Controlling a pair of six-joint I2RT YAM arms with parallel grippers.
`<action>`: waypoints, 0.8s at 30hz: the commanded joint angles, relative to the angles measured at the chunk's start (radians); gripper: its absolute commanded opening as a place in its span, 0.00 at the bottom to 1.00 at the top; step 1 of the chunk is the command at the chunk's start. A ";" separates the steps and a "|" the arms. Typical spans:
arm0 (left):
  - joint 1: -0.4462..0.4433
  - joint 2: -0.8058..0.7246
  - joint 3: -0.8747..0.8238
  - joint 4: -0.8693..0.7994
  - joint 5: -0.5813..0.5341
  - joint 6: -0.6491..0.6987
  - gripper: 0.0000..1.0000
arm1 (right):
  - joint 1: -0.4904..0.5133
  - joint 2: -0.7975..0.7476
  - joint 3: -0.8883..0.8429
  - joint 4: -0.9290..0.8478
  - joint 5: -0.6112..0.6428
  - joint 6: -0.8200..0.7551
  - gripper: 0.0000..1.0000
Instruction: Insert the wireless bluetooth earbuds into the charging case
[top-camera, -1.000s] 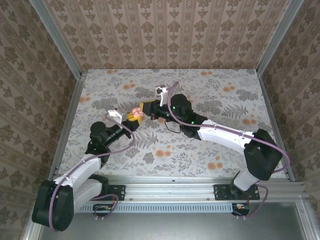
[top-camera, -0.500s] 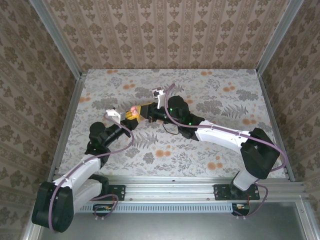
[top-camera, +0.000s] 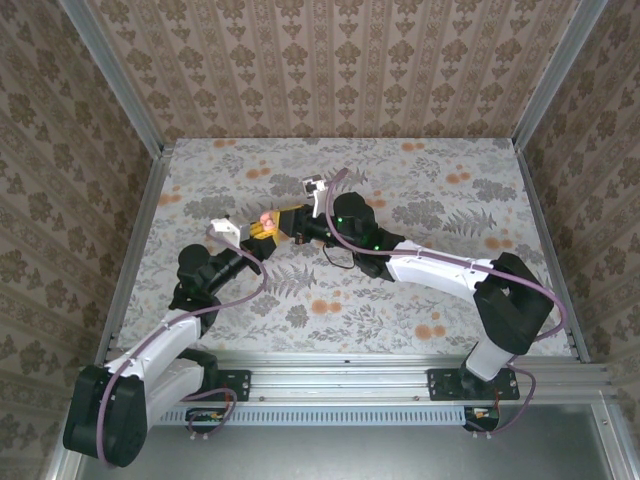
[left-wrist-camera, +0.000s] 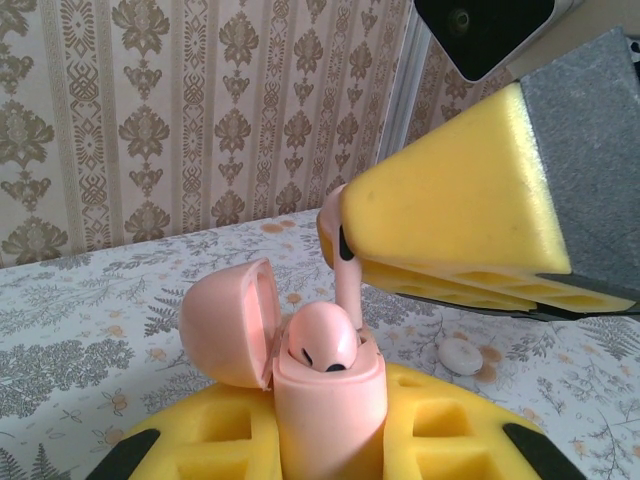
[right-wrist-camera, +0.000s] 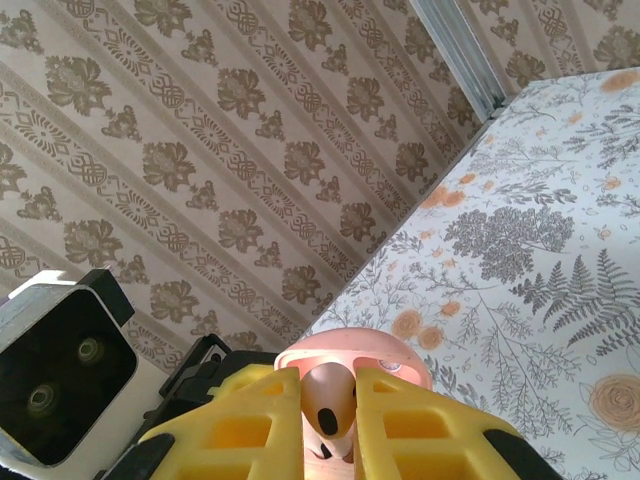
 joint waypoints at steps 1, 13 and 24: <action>-0.001 -0.028 0.038 0.048 -0.005 -0.020 0.05 | 0.005 0.015 0.021 0.018 0.008 -0.003 0.16; 0.004 -0.057 0.033 0.046 -0.025 -0.017 0.05 | 0.004 0.029 0.014 0.007 -0.022 -0.008 0.16; 0.012 -0.083 0.030 0.035 -0.029 -0.015 0.05 | 0.005 0.034 0.004 0.014 -0.050 -0.005 0.16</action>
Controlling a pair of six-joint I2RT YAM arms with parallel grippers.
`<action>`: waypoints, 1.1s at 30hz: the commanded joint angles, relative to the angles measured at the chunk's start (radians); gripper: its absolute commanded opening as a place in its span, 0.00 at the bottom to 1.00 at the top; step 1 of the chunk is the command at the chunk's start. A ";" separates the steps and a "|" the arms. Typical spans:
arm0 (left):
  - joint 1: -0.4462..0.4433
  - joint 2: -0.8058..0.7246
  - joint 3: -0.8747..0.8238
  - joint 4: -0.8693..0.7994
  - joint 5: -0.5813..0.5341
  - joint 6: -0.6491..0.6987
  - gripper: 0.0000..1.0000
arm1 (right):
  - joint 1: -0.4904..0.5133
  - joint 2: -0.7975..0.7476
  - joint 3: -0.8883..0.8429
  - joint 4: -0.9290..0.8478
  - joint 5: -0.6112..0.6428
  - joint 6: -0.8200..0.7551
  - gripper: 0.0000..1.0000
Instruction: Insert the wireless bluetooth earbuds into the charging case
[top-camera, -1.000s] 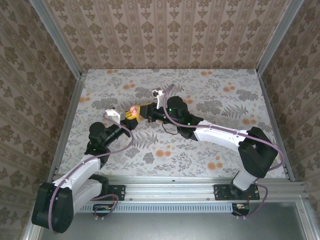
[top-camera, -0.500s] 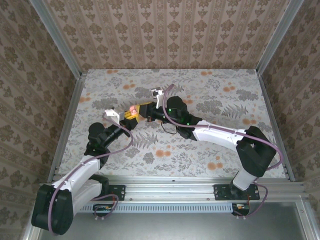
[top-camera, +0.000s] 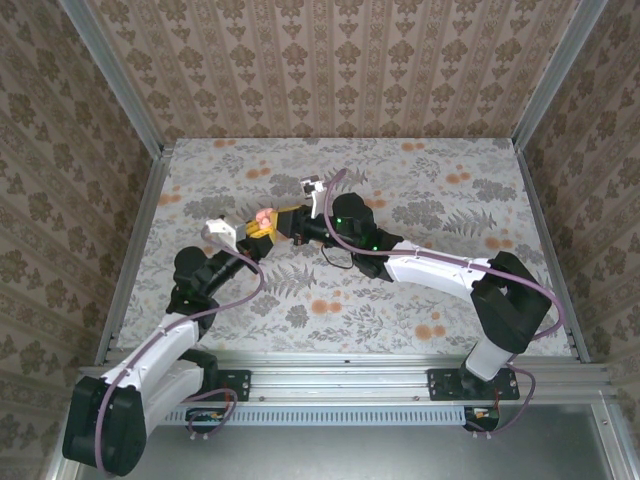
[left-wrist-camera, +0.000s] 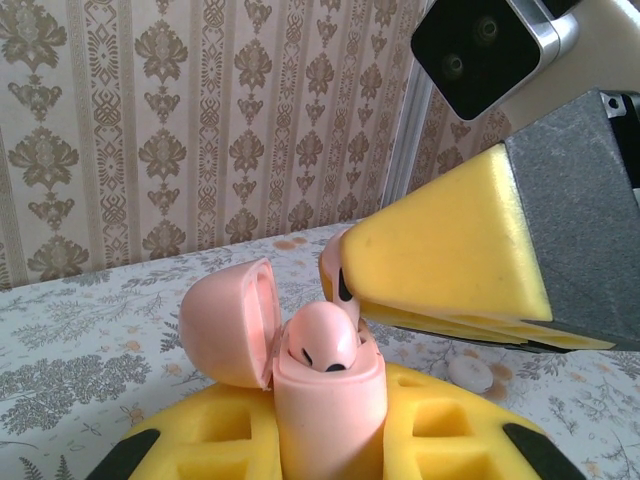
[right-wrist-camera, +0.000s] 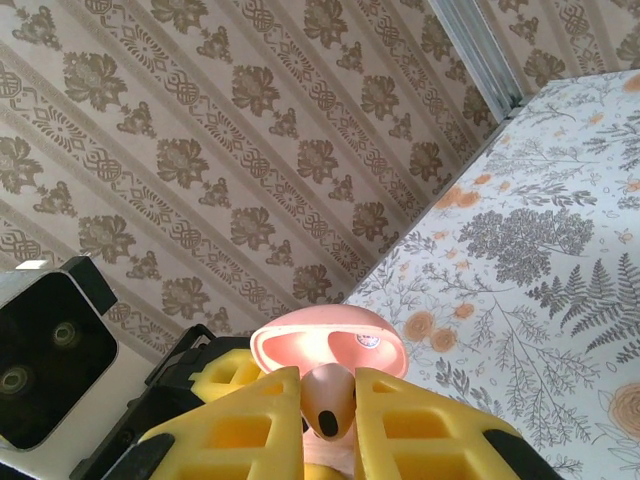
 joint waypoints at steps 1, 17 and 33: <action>0.006 -0.027 0.030 0.056 0.002 -0.012 0.05 | 0.004 0.023 0.004 -0.014 -0.029 -0.006 0.17; 0.008 -0.027 0.033 0.044 0.025 -0.007 0.05 | -0.001 -0.009 0.016 -0.008 -0.043 0.000 0.38; 0.009 -0.015 0.057 0.027 0.160 0.004 0.05 | -0.090 -0.182 -0.084 -0.034 -0.136 -0.139 0.51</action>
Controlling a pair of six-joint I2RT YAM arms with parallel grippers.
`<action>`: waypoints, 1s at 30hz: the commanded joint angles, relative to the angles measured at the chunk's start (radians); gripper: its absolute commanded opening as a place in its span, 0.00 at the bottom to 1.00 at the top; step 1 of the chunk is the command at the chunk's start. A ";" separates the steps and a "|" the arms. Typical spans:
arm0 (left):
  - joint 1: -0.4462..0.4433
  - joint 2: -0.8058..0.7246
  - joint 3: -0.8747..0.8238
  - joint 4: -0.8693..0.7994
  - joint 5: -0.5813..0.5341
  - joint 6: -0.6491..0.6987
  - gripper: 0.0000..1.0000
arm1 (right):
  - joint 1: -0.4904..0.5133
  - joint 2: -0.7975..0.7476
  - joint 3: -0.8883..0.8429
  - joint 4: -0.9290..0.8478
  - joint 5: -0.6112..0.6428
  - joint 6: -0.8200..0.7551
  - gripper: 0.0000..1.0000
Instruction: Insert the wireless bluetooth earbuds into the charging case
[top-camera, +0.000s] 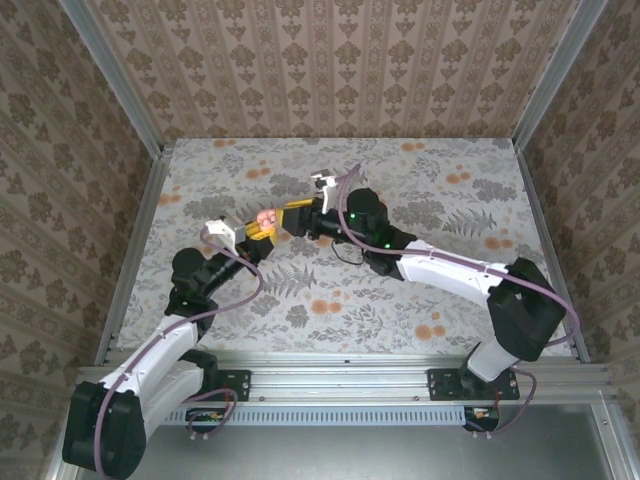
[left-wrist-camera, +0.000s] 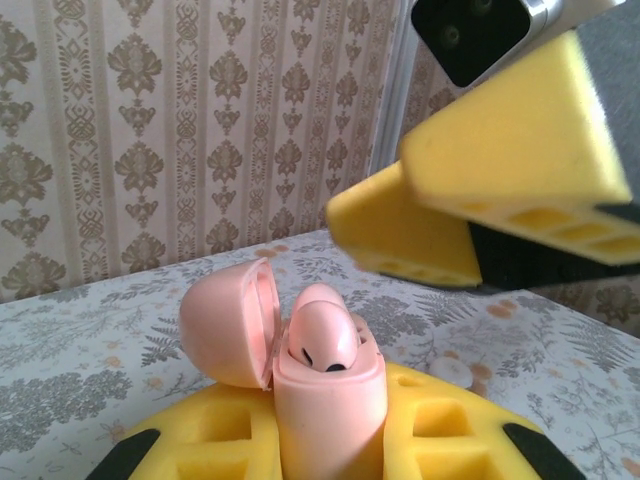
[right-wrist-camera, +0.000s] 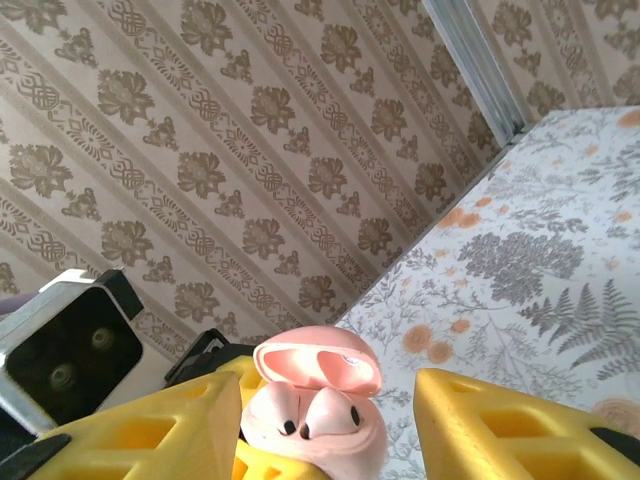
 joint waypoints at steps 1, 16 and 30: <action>0.008 0.009 0.055 0.030 0.116 0.005 0.05 | -0.048 -0.101 -0.050 -0.029 -0.097 -0.128 0.52; -0.020 0.096 0.165 0.006 0.395 0.064 0.06 | -0.217 -0.280 -0.108 -0.442 -0.508 -0.791 0.86; -0.076 0.126 0.211 -0.069 0.419 0.137 0.06 | -0.148 -0.040 0.144 -0.606 -0.670 -0.966 0.80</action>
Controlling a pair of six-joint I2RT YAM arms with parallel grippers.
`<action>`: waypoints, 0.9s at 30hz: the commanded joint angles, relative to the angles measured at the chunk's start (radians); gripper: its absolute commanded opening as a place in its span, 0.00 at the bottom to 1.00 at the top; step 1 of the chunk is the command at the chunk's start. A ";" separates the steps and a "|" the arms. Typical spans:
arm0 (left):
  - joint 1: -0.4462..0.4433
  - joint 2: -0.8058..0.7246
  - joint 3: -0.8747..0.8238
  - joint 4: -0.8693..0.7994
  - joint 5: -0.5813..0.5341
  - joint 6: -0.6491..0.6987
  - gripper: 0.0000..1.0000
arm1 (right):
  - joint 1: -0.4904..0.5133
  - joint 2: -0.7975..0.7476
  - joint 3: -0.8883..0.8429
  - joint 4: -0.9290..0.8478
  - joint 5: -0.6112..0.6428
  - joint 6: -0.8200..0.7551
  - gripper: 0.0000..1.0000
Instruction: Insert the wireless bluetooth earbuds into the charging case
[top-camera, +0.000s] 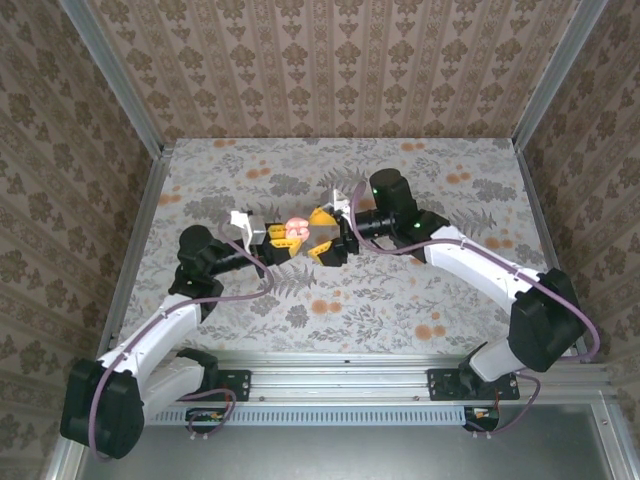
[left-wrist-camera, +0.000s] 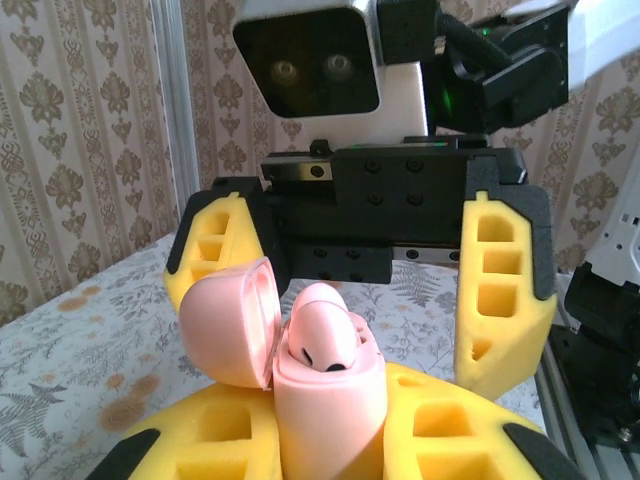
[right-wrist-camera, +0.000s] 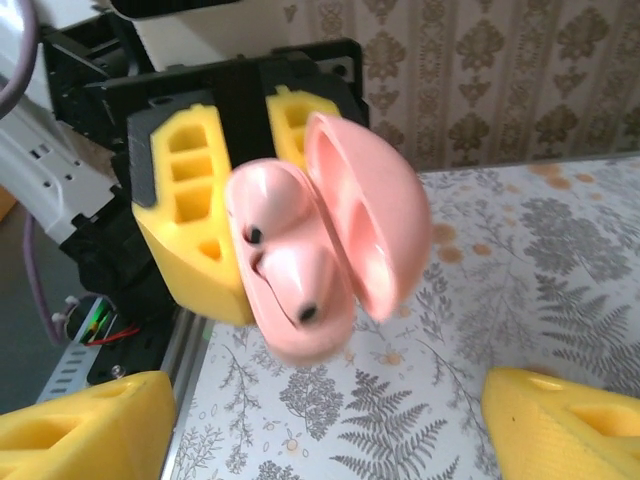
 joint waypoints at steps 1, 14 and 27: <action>-0.010 0.002 0.033 -0.008 0.027 0.036 0.06 | 0.014 0.020 0.062 -0.074 -0.092 -0.092 0.79; -0.012 0.002 0.021 -0.036 -0.002 0.064 0.06 | -0.013 -0.145 -0.061 0.058 -0.160 -0.172 0.59; -0.013 -0.003 0.023 -0.031 0.010 0.062 0.06 | -0.008 -0.027 0.061 -0.029 -0.083 -0.157 0.53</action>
